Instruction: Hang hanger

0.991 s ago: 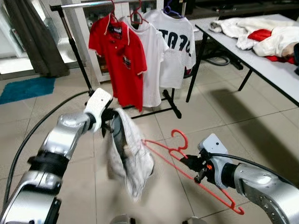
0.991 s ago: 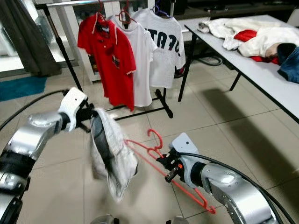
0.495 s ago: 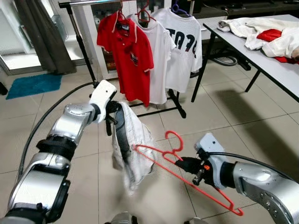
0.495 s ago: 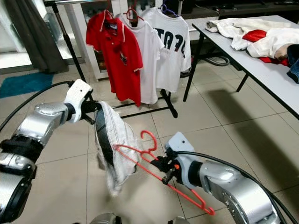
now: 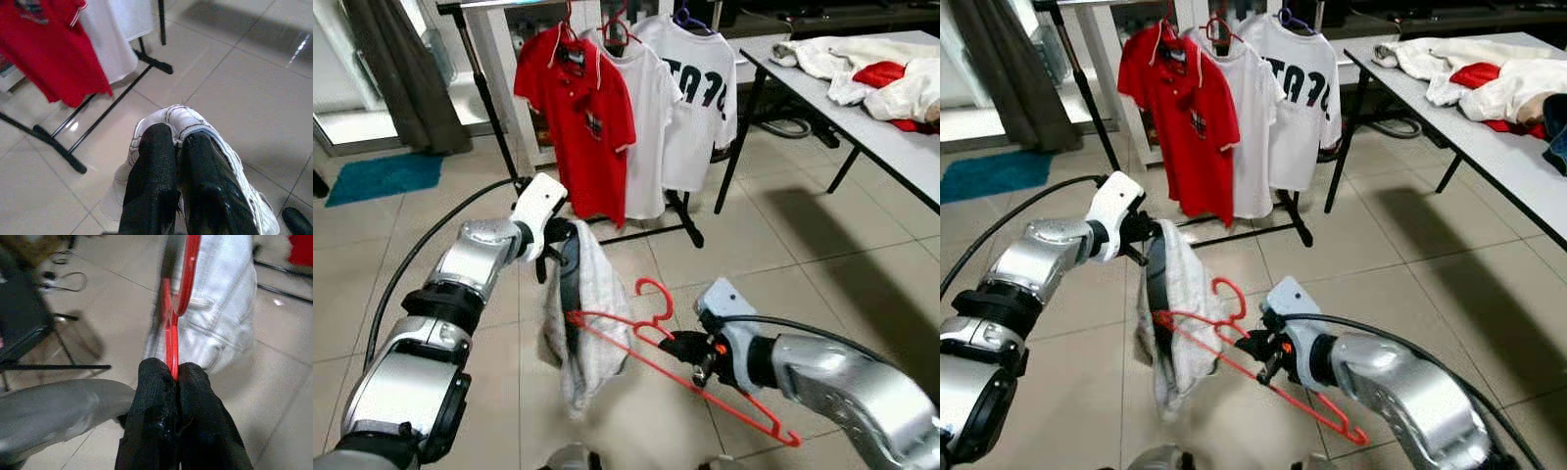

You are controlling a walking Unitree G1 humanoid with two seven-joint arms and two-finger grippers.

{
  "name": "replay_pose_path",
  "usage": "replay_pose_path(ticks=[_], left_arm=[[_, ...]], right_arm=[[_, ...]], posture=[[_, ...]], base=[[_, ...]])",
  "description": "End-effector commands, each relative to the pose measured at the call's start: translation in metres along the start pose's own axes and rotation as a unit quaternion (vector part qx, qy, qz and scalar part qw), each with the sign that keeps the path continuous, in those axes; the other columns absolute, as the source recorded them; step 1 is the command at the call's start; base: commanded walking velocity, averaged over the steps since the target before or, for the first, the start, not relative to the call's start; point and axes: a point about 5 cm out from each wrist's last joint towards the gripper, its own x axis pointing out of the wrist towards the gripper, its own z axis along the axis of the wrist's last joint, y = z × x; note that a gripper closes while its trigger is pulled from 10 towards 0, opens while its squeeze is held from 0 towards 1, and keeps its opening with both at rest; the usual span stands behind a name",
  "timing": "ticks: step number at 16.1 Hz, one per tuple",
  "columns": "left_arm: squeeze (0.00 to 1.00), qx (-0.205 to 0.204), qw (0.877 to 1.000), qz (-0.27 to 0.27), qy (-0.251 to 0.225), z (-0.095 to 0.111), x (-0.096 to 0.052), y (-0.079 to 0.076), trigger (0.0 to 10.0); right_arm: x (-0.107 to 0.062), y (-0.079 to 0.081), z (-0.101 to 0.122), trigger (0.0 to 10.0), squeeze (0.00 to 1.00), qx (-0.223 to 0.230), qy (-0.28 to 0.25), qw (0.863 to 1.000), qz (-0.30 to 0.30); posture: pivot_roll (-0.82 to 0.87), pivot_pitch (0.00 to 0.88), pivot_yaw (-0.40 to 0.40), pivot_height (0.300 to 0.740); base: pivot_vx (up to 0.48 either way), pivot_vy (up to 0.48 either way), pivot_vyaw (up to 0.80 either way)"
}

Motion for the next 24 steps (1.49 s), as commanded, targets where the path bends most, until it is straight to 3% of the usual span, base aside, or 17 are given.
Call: replay_pose_path(ticks=[1,7,9,12,13,16,20,22,24], left_arm=[[0.00,0.033,0.999,-0.007,-0.032,0.023,-0.005,0.000,0.0],[0.00,0.066,0.998,-0.023,-0.010,0.018,-0.017,0.003,0.0],[0.00,0.073,0.997,-0.019,-0.001,0.016,-0.020,0.004,0.7],[0.00,0.068,0.997,-0.022,-0.013,0.020,-0.020,0.002,0.9],[0.00,0.066,0.997,-0.032,-0.025,0.023,-0.020,-0.002,0.8],[0.00,0.030,0.993,-0.082,-0.077,0.033,-0.020,-0.021,0.2],[0.00,0.030,0.993,-0.082,-0.077,0.033,-0.020,-0.021,0.2],[0.00,0.011,0.991,-0.100,-0.083,0.024,-0.036,-0.030,0.0],[0.00,0.017,0.991,-0.109,-0.080,0.021,-0.045,-0.032,0.0]], right_arm=[[0.003,-0.012,0.001,10.0,0.00,0.013,-0.003,0.999,-0.053],[-0.011,-0.051,-0.002,10.0,0.00,0.023,0.004,0.978,-0.206],[-0.030,-0.066,0.009,10.0,0.00,0.025,-0.022,0.958,-0.285],[-0.040,-0.074,0.014,10.0,0.00,0.047,-0.056,0.939,-0.336],[-0.035,-0.075,0.011,10.0,0.00,0.051,-0.054,0.938,-0.338],[0.008,-0.053,-0.001,10.0,0.00,0.079,-0.044,0.965,-0.247],[0.008,-0.053,-0.001,10.0,0.00,0.079,-0.044,0.965,-0.247],[0.029,-0.053,0.007,10.0,0.00,0.118,-0.073,0.953,-0.269],[0.028,-0.061,0.012,10.0,0.00,0.150,-0.113,0.933,-0.307]], posture=[[-0.07,0.000,0.069,0.705],[-0.06,0.000,0.063,0.705],[-0.06,0.000,0.059,0.705],[-0.07,0.000,0.063,0.705],[-0.07,0.000,0.063,0.705],[-0.07,0.000,0.056,0.705],[-0.07,0.000,0.056,0.705],[-0.03,0.000,0.034,0.705],[-0.02,0.000,0.036,0.705]], base=[[0.000,0.000,0.00],[0.000,0.000,0.00],[0.000,0.000,0.00],[0.000,0.000,0.00],[0.000,0.000,0.00],[0.000,0.000,0.00],[0.000,0.000,0.00],[0.000,0.000,0.00],[0.000,0.000,0.00]])
